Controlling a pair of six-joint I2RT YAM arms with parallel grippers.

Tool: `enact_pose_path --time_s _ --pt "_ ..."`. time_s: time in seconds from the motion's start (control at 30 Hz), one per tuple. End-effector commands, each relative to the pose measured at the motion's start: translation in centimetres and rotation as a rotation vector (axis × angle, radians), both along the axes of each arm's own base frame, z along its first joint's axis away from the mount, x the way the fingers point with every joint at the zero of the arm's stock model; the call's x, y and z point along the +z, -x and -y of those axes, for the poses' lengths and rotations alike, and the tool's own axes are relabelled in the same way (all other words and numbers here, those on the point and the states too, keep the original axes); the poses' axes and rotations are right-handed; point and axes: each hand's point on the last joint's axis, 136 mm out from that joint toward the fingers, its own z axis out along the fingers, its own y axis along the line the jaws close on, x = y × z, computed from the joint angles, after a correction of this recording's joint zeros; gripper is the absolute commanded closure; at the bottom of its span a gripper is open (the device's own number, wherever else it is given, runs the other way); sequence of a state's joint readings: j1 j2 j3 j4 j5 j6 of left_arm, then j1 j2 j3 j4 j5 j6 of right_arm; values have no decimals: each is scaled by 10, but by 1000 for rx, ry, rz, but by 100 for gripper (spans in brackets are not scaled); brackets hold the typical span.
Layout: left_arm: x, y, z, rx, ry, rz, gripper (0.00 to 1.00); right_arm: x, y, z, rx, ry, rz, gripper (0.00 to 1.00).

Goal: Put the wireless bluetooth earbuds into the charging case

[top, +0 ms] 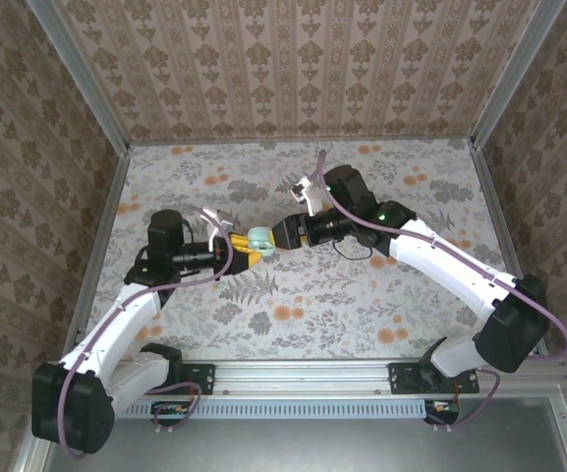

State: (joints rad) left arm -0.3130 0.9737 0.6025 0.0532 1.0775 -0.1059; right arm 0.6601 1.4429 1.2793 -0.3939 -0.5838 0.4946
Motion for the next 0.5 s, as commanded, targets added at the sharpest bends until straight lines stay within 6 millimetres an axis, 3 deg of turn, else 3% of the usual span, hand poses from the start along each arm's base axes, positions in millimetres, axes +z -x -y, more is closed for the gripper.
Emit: enact_pose_path --time_s 0.0,0.1,0.27,0.37,0.47 --pt "6 -3 -7 12 15 -9 100 6 -7 2 -24 0 -12 30" --pt "4 -10 -18 60 5 -38 100 0 -24 14 -128 26 -42 30" --pt "-1 -19 -43 167 -10 -91 100 -35 -45 37 -297 102 -112 34" --pt "-4 -26 -62 262 -22 -124 100 -58 -44 27 -292 148 -143 36" --pt "-5 -33 -81 363 -19 -140 100 -82 -37 3 -245 194 -165 37"
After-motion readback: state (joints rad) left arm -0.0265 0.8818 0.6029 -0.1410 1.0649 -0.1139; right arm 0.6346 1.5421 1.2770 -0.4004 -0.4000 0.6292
